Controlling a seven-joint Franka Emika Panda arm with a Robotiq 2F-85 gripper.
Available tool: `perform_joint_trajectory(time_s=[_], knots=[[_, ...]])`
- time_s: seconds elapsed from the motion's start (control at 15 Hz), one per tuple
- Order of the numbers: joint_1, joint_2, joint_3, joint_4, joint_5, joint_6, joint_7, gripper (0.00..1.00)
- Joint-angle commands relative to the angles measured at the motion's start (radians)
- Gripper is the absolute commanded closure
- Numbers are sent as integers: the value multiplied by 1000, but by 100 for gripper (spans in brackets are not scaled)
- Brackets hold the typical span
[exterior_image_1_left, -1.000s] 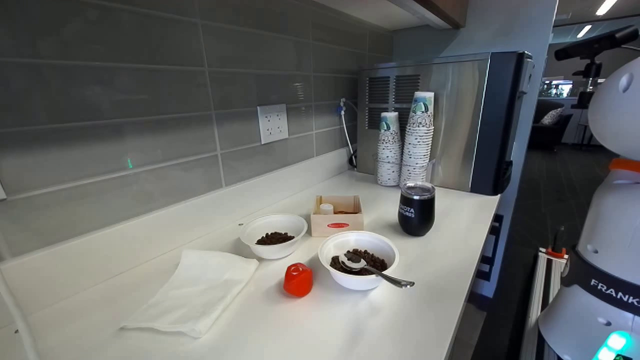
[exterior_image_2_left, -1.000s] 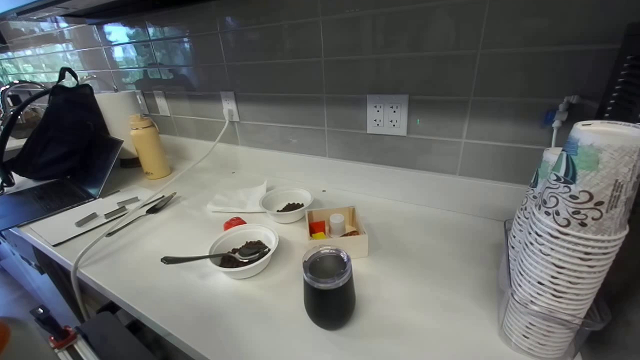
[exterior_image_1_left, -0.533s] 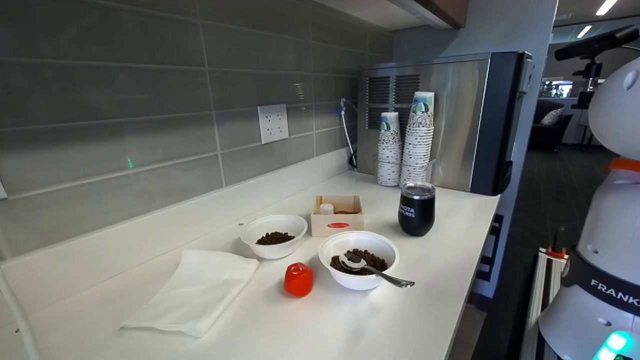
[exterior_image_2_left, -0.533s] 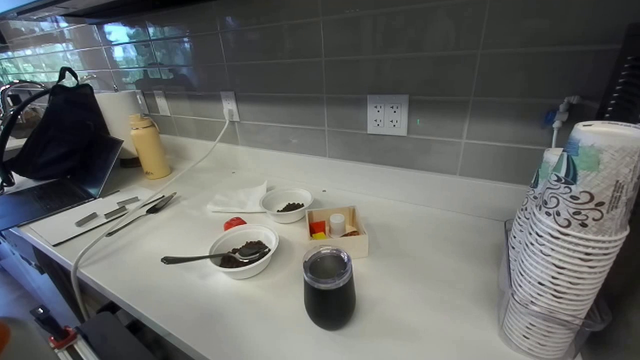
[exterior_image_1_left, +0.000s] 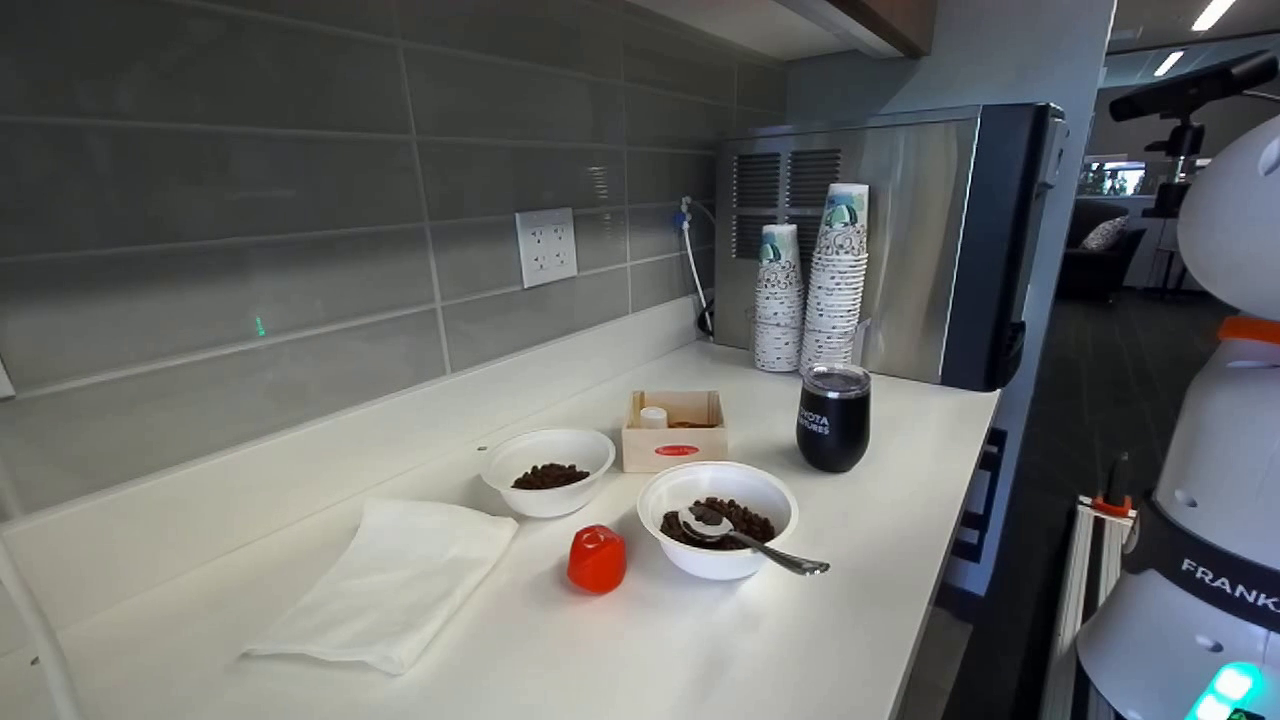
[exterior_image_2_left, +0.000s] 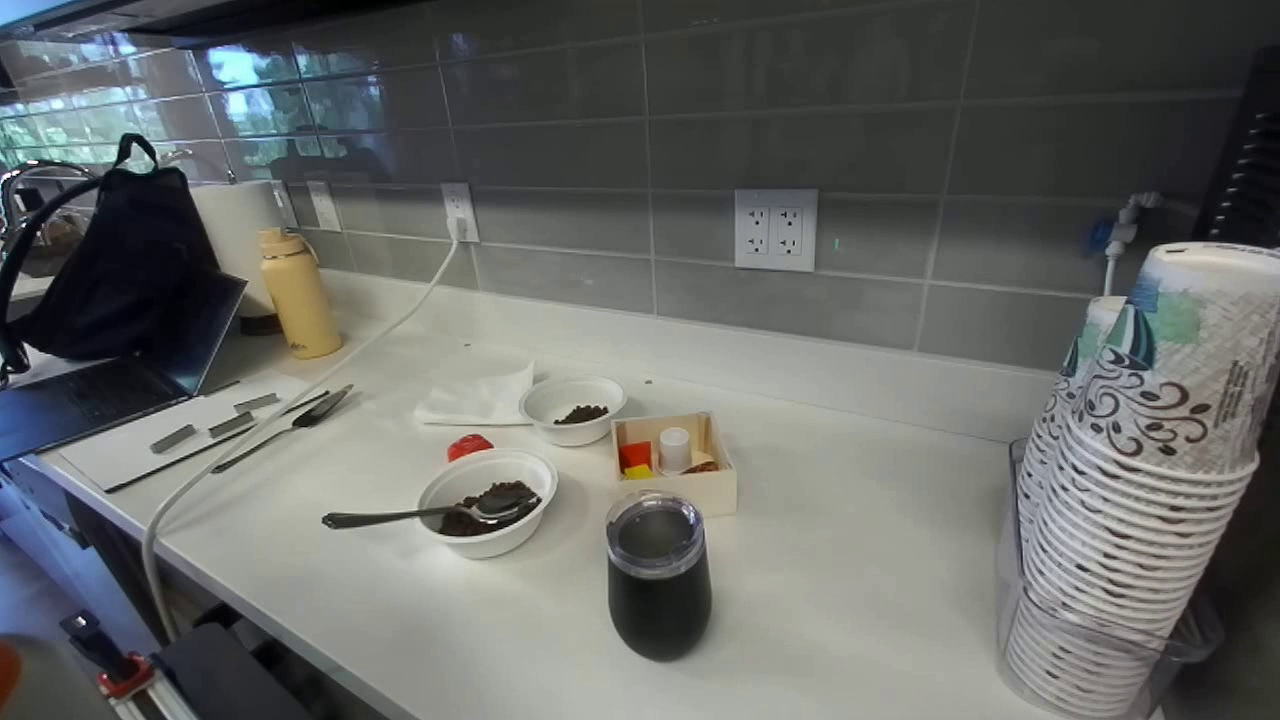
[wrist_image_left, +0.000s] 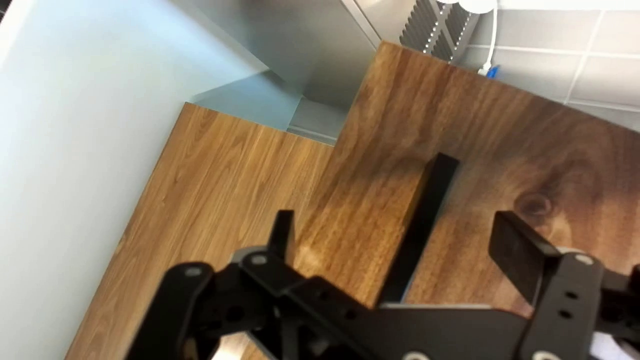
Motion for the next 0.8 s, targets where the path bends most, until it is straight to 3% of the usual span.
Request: perform_joint_trajectory(time_s=[0.0, 0.73], knots=[[42, -19, 0, -8, -33, -9, 13, 0], [162, 167, -14, 59, -58, 118, -2, 0]])
